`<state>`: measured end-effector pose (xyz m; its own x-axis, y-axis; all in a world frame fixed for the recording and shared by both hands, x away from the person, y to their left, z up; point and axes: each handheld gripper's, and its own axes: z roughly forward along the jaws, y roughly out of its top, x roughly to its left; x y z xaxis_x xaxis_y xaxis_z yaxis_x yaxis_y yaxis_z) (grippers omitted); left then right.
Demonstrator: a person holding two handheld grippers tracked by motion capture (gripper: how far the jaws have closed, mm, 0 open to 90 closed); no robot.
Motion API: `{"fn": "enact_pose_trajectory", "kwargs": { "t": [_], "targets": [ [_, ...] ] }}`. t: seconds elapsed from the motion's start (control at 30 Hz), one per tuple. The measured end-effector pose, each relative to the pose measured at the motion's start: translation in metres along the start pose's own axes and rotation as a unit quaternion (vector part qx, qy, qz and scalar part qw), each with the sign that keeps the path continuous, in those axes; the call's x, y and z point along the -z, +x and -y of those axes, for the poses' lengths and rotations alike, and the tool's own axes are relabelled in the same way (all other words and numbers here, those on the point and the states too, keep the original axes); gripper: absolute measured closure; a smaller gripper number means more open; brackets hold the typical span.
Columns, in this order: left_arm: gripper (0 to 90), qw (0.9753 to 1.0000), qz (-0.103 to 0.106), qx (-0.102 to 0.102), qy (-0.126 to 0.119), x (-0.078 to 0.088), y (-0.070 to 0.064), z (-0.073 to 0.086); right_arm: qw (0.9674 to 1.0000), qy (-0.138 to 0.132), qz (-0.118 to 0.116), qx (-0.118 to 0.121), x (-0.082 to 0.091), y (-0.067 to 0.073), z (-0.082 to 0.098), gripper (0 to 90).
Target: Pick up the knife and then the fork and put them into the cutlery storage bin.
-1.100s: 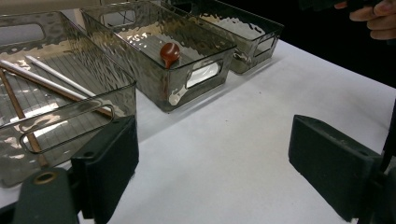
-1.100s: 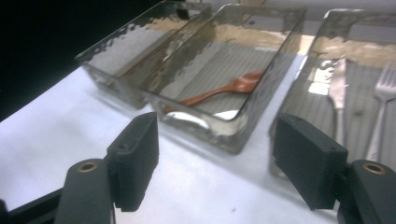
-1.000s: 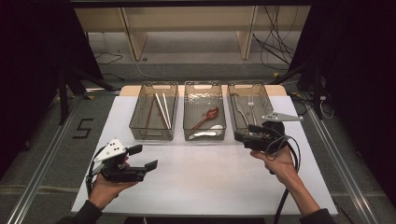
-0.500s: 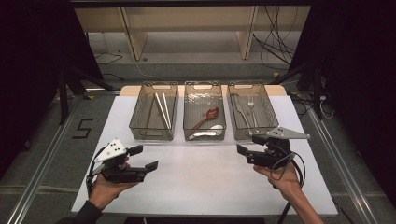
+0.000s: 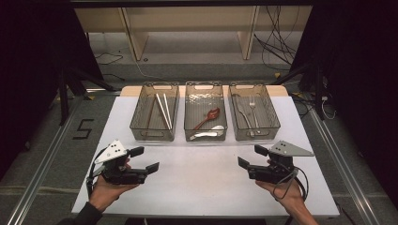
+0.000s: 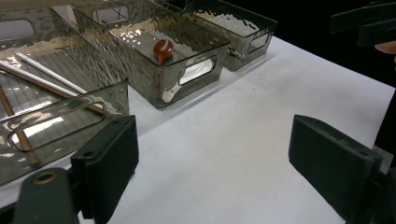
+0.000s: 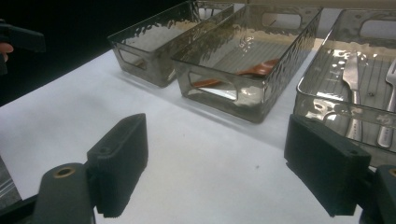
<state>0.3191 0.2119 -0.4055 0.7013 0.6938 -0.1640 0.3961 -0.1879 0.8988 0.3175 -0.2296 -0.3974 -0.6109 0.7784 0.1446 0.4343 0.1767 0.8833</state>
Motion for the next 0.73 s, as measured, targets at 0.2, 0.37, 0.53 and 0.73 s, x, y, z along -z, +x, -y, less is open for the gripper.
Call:
{"fn": "enact_pose_trajectory", "kwargs": {
  "t": [0.2, 0.37, 0.53, 0.73],
  "targets": [
    [15.7, 1.0000, 0.001, 0.002, 0.000, 0.0002, -0.0005, 0.0004, 1.0000, 0.008, -0.001, -0.001, 0.0007, -0.0001, 0.0035, 22.3],
    [15.6, 1.0000, 0.000, 0.002, 0.000, 0.0006, -0.0001, 0.0003, 1.0000, 0.009, -0.001, 0.000, 0.0006, 0.0002, 0.0037, 22.2],
    [15.6, 1.0000, 0.001, 0.002, -0.001, 0.0003, 0.0000, 0.0003, 1.0000, 0.009, 0.001, 0.000, 0.0000, -0.0003, 0.0039, 22.2],
    [15.6, 1.0000, 0.001, 0.003, -0.002, -0.0003, -0.0001, 0.0007, 0.9999, 0.011, 0.001, 0.002, -0.0007, -0.0005, 0.0039, 21.7]
  ]
}}
